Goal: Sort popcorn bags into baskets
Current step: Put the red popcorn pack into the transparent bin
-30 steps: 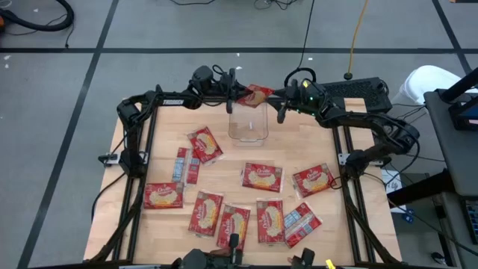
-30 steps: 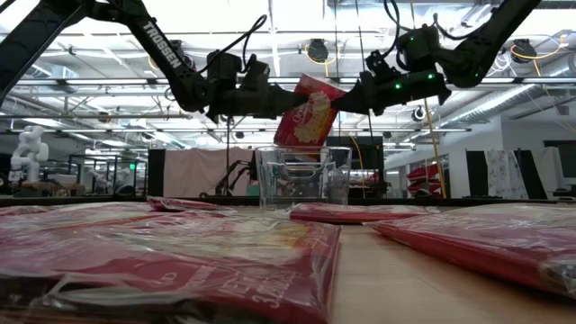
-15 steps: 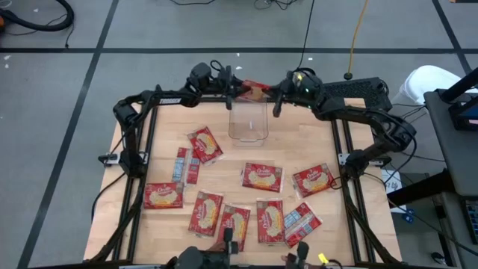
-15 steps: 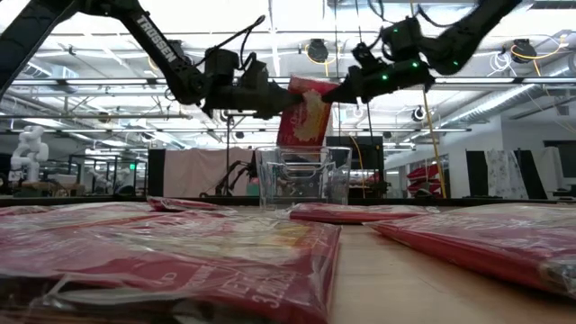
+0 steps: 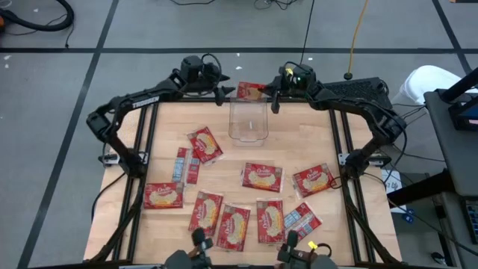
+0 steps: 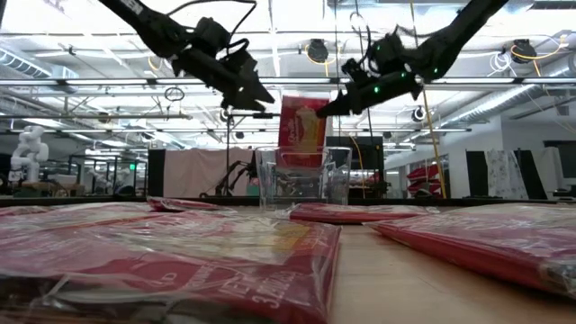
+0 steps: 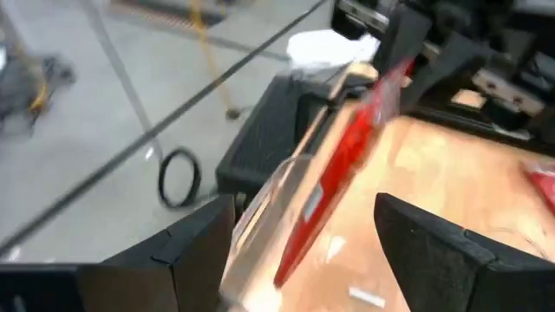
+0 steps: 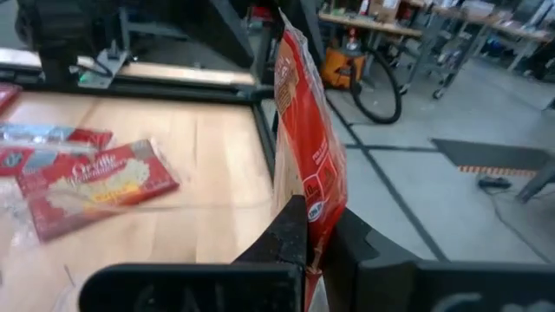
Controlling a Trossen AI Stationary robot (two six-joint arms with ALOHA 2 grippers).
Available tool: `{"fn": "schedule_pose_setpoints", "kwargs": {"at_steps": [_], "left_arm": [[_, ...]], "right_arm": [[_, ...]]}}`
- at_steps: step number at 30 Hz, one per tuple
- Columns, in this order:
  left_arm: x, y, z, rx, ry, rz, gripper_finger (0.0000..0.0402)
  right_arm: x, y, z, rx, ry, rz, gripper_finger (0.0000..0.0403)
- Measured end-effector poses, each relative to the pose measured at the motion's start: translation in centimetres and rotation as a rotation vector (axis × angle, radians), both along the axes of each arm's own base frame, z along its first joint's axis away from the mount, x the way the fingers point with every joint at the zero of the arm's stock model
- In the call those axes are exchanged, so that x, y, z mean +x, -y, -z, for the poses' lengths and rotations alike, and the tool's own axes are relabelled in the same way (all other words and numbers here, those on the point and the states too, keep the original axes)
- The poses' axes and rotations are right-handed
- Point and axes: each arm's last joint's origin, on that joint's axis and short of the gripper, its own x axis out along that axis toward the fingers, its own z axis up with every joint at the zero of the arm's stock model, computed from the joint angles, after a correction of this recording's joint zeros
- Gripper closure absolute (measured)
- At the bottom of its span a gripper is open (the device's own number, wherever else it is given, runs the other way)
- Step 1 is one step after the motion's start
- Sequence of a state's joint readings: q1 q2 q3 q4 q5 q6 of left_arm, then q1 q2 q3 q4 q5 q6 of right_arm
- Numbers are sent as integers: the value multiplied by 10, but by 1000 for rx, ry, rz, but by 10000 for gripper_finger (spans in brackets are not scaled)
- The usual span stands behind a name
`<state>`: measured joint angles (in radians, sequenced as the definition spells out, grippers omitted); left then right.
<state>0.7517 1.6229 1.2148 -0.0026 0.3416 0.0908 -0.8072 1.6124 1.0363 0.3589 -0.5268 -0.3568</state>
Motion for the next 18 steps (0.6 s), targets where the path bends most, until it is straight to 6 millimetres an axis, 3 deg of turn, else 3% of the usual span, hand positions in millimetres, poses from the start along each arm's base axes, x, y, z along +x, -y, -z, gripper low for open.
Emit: {"fn": "schedule_pose_setpoints", "kwargs": {"at_steps": [3, 11, 18], "left_arm": [[-2, 7, 3, -64, -52, -20, 126], [11, 28, 9, -110, -110, 32, 181], [19, 42, 8, -101, -127, 65, 225]], "right_arm": [[4, 6, 13, 15, -8, -29, 399], [15, 22, 25, 32, -60, -117, 399], [11, 36, 37, 27, -79, -102, 399]]}}
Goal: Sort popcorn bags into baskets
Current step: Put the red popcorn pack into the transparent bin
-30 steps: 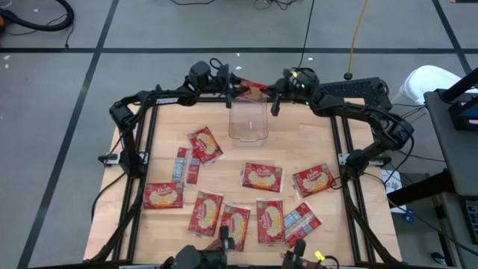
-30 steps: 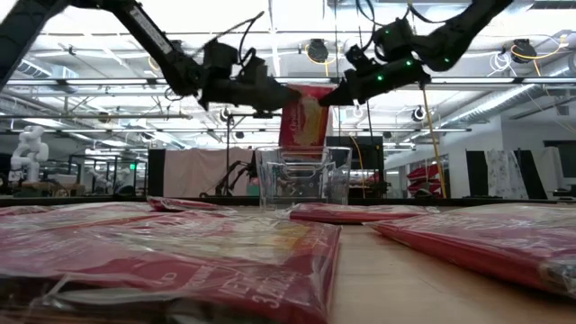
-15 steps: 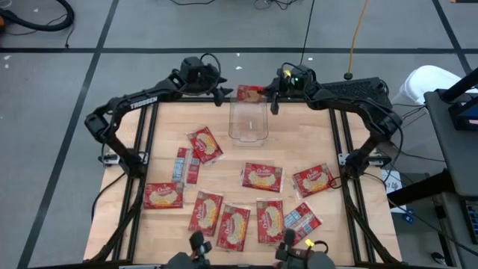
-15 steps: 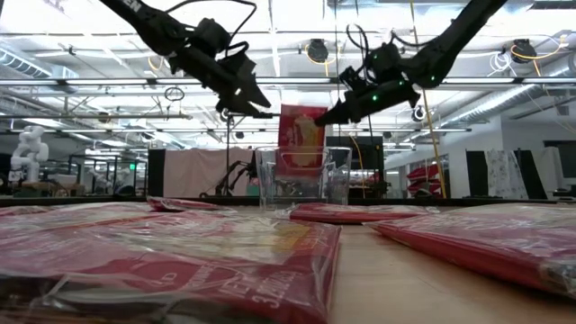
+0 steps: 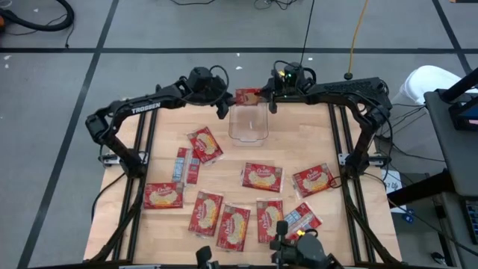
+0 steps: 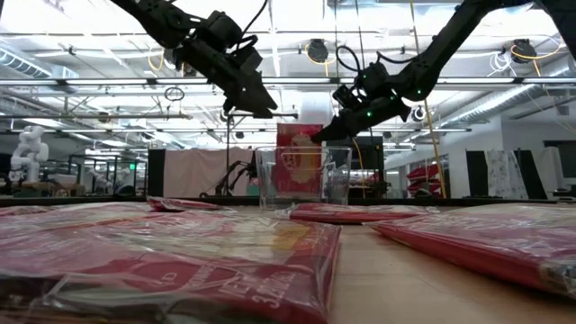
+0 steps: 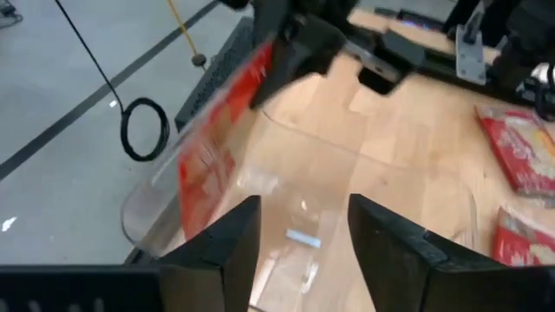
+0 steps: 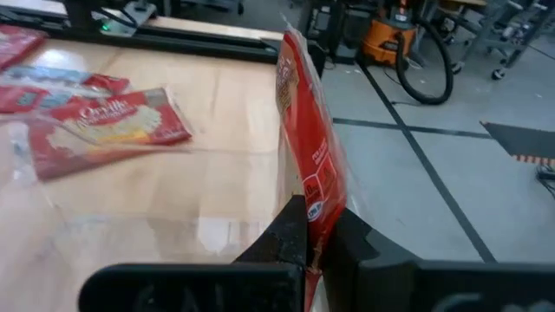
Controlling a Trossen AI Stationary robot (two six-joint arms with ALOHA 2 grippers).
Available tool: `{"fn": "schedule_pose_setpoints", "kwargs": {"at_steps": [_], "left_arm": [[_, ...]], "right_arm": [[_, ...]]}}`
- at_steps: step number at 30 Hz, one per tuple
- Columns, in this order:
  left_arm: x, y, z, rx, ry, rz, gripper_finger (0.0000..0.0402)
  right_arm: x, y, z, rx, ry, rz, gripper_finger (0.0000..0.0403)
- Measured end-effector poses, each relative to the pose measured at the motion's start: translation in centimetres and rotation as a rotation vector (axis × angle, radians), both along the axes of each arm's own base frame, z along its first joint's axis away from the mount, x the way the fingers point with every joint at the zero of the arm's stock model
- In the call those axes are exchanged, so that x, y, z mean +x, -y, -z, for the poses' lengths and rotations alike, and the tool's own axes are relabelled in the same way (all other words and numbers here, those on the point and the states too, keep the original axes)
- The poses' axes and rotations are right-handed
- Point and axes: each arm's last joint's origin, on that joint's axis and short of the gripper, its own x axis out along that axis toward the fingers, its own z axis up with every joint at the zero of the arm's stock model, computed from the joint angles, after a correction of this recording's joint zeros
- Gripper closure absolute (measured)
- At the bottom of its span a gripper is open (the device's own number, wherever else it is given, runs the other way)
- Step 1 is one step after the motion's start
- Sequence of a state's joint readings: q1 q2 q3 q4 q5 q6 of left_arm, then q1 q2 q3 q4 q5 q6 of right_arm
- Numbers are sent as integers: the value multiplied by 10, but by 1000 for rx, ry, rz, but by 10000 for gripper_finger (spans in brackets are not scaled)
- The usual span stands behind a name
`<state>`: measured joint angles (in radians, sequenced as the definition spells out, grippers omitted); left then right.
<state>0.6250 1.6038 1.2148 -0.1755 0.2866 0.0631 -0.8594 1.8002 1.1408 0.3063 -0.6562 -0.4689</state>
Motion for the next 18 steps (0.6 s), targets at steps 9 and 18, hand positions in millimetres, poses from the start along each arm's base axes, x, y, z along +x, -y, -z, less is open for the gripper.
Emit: {"fn": "schedule_pose_setpoints", "kwargs": {"at_steps": [9, 18], "left_arm": [[-10, 9, 7, 17, -24, 20, 256], [-23, 34, 19, 56, 117, 32, 281]], "right_arm": [[-2, 6, 11, 9, -19, 6, 399], [-5, 9, 11, 31, -17, 24, 392]]}}
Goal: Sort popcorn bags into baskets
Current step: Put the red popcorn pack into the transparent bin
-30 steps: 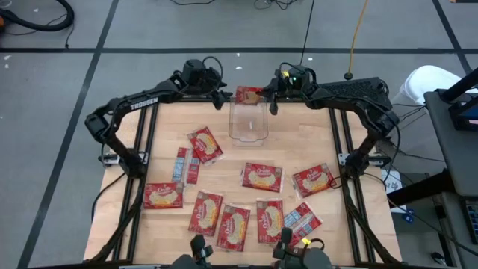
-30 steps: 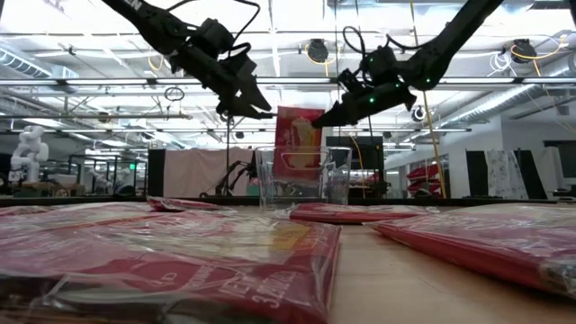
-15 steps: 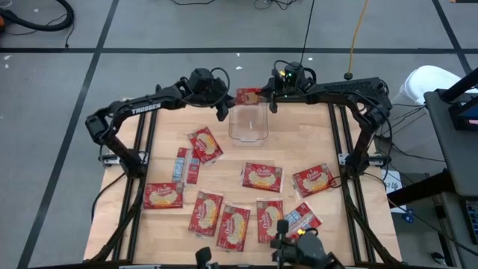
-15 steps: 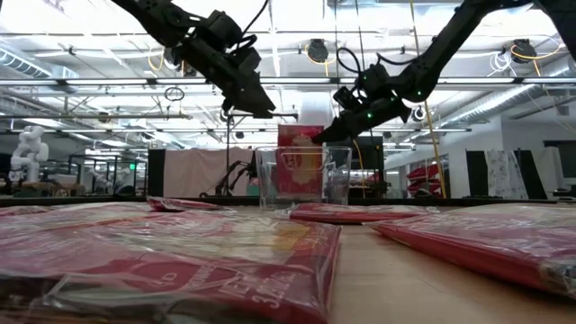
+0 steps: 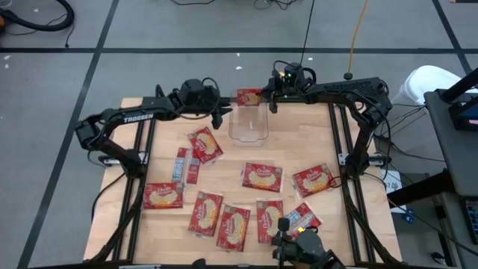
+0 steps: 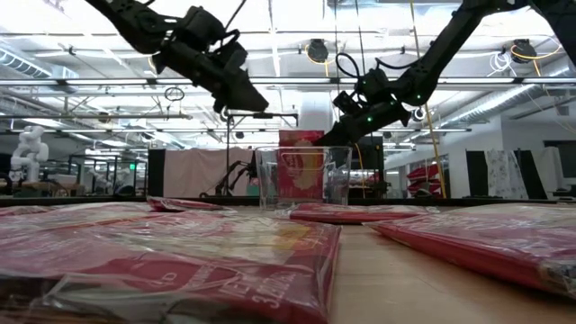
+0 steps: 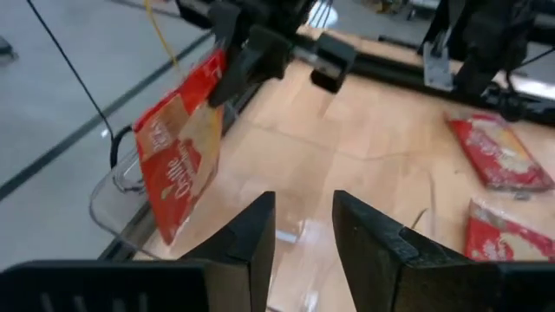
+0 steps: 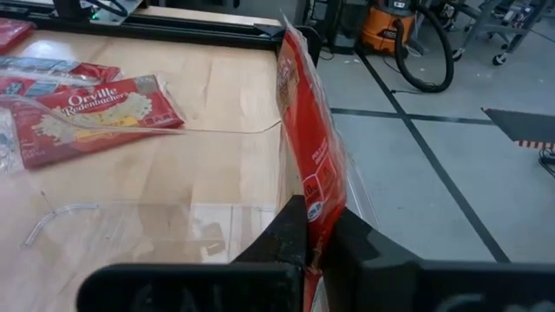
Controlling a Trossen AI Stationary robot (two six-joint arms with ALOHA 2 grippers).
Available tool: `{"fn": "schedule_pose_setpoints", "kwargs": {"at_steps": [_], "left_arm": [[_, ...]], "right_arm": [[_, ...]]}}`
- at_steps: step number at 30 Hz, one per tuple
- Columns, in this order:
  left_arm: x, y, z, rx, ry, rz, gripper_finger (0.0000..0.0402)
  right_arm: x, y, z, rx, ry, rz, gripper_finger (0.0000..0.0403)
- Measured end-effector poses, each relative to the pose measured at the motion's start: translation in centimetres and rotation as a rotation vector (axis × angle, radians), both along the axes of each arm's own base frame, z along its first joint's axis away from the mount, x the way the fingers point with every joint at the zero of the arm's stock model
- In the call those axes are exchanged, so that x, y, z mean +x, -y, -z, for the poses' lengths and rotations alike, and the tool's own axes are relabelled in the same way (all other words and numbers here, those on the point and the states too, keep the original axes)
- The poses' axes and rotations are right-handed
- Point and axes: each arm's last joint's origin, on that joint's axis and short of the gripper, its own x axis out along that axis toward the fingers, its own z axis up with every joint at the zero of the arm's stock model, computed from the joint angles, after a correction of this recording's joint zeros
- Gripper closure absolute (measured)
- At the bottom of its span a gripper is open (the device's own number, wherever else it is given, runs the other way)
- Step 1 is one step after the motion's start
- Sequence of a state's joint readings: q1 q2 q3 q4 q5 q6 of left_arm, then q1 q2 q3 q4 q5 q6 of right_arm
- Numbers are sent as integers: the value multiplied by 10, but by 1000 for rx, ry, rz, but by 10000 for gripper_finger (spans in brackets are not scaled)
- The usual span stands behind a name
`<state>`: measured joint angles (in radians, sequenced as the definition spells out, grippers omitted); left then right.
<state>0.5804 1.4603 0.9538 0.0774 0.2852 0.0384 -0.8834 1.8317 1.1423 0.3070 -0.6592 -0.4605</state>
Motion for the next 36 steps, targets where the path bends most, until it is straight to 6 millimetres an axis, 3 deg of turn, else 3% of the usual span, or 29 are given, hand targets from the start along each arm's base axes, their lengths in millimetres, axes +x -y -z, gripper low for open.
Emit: {"fn": "schedule_pose_setpoints", "kwargs": {"at_steps": [16, 36], "left_arm": [[-11, 14, 0, 7, 54, 8, 282], [-8, 17, -3, 32, 74, 29, 282]], "right_arm": [[-1, 6, -4, -6, 7, 146, 296], [3, 11, -23, -56, 188, 265, 286]]}}
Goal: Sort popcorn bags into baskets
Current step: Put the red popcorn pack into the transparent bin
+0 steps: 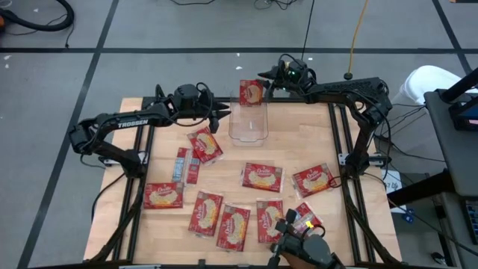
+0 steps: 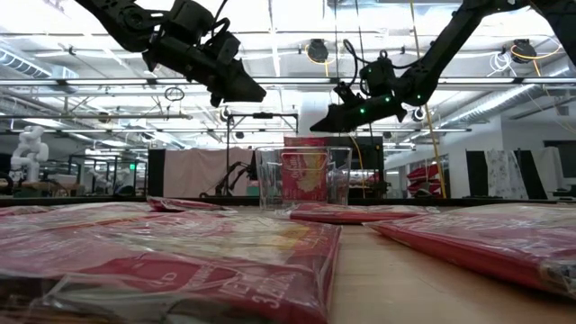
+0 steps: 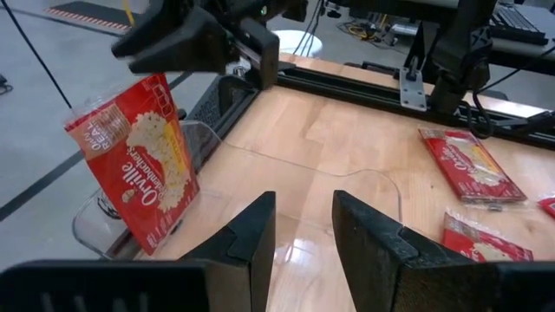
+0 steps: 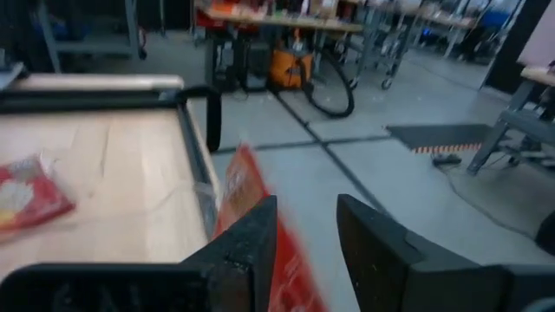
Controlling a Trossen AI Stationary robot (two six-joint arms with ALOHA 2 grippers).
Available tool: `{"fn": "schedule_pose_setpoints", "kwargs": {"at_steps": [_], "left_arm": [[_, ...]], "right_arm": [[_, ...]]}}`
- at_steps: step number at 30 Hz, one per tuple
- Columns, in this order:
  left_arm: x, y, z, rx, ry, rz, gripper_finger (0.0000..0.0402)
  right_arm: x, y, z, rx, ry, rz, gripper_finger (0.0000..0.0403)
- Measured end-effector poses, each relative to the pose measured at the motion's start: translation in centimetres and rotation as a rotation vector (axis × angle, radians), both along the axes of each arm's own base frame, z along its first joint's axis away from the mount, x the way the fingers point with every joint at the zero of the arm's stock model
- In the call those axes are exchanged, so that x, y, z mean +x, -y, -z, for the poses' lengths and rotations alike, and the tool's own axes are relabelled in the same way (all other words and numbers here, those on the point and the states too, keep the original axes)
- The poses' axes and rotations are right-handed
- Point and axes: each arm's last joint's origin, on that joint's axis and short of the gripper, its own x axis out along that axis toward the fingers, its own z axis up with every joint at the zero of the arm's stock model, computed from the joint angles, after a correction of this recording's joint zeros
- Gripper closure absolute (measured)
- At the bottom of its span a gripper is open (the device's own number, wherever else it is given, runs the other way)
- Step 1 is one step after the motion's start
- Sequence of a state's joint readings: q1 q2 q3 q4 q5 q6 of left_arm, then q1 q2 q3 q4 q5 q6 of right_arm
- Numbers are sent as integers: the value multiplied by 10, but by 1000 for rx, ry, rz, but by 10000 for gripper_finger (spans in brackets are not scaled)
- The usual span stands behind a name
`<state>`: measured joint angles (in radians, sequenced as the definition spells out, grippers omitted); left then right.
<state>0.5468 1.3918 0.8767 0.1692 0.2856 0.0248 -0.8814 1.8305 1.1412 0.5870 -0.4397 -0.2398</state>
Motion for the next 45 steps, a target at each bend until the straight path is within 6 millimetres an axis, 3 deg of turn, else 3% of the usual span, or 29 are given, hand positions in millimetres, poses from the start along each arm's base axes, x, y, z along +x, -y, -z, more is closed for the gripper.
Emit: {"fn": "schedule_pose_setpoints", "kwargs": {"at_steps": [5, 9, 15, 21, 24, 31, 39, 45], "left_arm": [[0, 1, 0, -1, -1, 2, 282], [3, 6, 3, -7, -27, 3, 282], [11, 22, 3, 7, -34, 64, 282], [18, 40, 5, -11, -51, 93, 282], [23, 55, 5, -20, -58, 119, 282], [28, 94, 17, -36, -200, 61, 282], [30, 146, 24, -52, -247, 96, 282], [21, 180, 49, -100, -209, 150, 282]], "right_arm": [[1, -2, -13, 2, 89, 6, 286], [2, -16, -27, 36, 74, -19, 286], [8, -54, -48, 110, -22, -100, 286], [5, -110, -57, 184, -37, -204, 286], [-1, -142, -51, 222, -32, -247, 286], [-17, -213, -9, 276, 0, -194, 286], [-24, -270, 20, 368, -67, -193, 286], [-25, -304, 31, 413, -143, -156, 286]]}}
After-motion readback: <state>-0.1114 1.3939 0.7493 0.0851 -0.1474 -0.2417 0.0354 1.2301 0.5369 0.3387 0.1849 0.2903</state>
